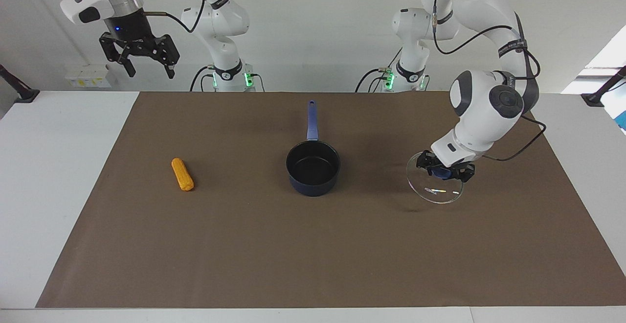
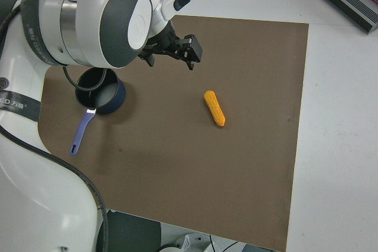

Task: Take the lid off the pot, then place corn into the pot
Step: 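Lift the glass lid off the saucepan and carry it aside, then set the lid down with the left gripper while the right gripper reaches the corn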

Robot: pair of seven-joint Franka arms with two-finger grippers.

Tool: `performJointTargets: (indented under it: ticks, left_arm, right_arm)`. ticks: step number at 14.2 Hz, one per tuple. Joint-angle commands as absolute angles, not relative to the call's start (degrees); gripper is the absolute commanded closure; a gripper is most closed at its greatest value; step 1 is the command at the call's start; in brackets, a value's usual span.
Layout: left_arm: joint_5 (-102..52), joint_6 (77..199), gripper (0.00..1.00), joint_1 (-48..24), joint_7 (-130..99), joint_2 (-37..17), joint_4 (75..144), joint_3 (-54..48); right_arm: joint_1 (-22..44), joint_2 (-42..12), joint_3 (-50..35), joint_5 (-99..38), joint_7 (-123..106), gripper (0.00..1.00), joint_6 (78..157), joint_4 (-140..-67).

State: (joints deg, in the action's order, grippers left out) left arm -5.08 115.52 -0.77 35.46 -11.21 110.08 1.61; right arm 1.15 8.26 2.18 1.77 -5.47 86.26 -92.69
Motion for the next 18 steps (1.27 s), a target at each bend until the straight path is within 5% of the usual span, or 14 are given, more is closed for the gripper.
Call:
performJointTargets:
  ticks: [1, 4, 11, 12, 18]
  left_arm:
    - [-6.24, 121.53, 1.00, 2.10, 41.46, -3.97, 121.08, 1.14]
    - [-6.24, 124.89, 1.00, 4.91, 44.99, -0.62, 127.34, 1.23]
    - [-6.06, 130.87, 1.00, 8.88, 51.59, 0.09, 133.94, 1.32]
    - [-6.15, 130.52, 0.01, 8.96, 51.50, 0.00, 133.60, 1.41]
    - [-6.24, 126.49, 0.00, 9.24, 47.13, -2.72, 125.53, 1.23]
  right_arm:
    - [0.18, 8.09, 2.29, 1.23, -13.43, 0.00, 91.55, -97.10]
    - [-0.26, 5.90, 2.37, 1.23, -17.82, 0.00, 100.43, -102.91]
    - [-2.99, -11.06, 2.37, 1.23, -37.07, 0.00, 122.23, -108.27]
    - [-3.34, -12.21, 2.37, 1.23, -37.52, 0.00, 123.82, -109.24]
    - [-3.25, -14.41, 2.37, 1.32, -42.71, 0.00, 129.37, -115.74]
